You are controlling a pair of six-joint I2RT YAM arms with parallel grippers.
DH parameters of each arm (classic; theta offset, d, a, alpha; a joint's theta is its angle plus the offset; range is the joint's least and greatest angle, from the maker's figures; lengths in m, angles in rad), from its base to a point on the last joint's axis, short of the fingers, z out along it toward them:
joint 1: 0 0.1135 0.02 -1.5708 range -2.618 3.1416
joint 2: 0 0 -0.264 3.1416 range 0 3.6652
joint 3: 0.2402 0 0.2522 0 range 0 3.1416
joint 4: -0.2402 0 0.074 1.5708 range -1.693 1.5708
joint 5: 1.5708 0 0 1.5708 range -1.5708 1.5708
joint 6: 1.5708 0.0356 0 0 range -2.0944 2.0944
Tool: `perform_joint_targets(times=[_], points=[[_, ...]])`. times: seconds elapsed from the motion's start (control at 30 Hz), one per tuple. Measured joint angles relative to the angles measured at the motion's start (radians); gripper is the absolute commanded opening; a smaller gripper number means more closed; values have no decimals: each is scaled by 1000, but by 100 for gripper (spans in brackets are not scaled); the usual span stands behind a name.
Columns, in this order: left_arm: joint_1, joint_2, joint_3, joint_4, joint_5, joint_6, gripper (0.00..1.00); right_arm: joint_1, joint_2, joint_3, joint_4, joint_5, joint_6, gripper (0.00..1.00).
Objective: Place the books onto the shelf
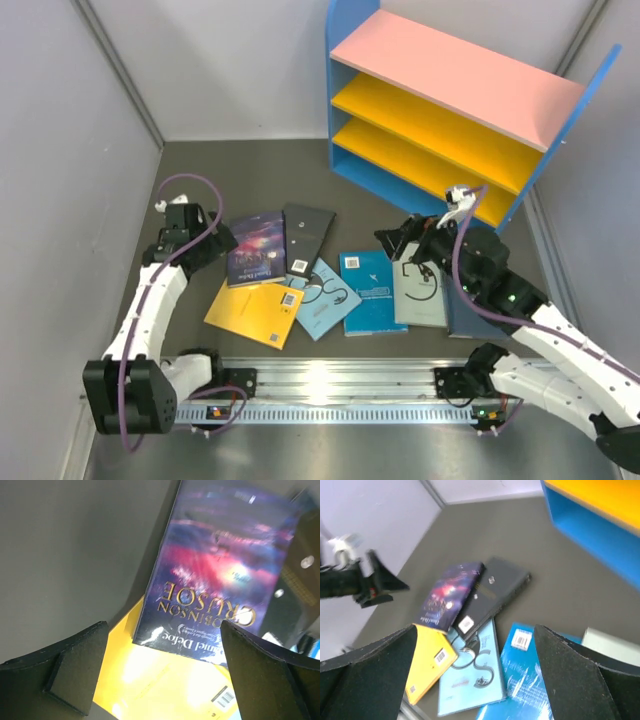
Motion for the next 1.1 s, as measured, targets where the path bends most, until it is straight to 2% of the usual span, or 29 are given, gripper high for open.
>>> perform_joint_targets(times=[0.03, 0.07, 0.17, 0.3, 0.47, 0.6, 0.87, 1.1], points=[[0, -21, 0, 3, -5, -10, 99, -6, 16, 19, -53, 40, 76, 91], [2, -34, 0, 5, -6, -20, 99, -24, 37, 21, -83, 43, 127, 91], [5, -32, -2, 4, 21, -27, 99, -63, 193, 23, -146, -11, 227, 96], [5, -6, -24, -3, 40, -29, 99, -52, 492, 118, -257, -61, 255, 98], [6, 35, -26, -14, 82, -34, 99, -55, 744, 366, -342, -167, 242, 100], [6, 53, -26, -14, 109, -32, 96, -75, 879, 512, -269, -267, 268, 100], [6, 55, -26, -16, 127, -14, 94, -115, 1085, 518, -97, -409, 391, 95], [6, 55, -26, -16, 137, -2, 92, -144, 1186, 503, 79, -477, 547, 90]])
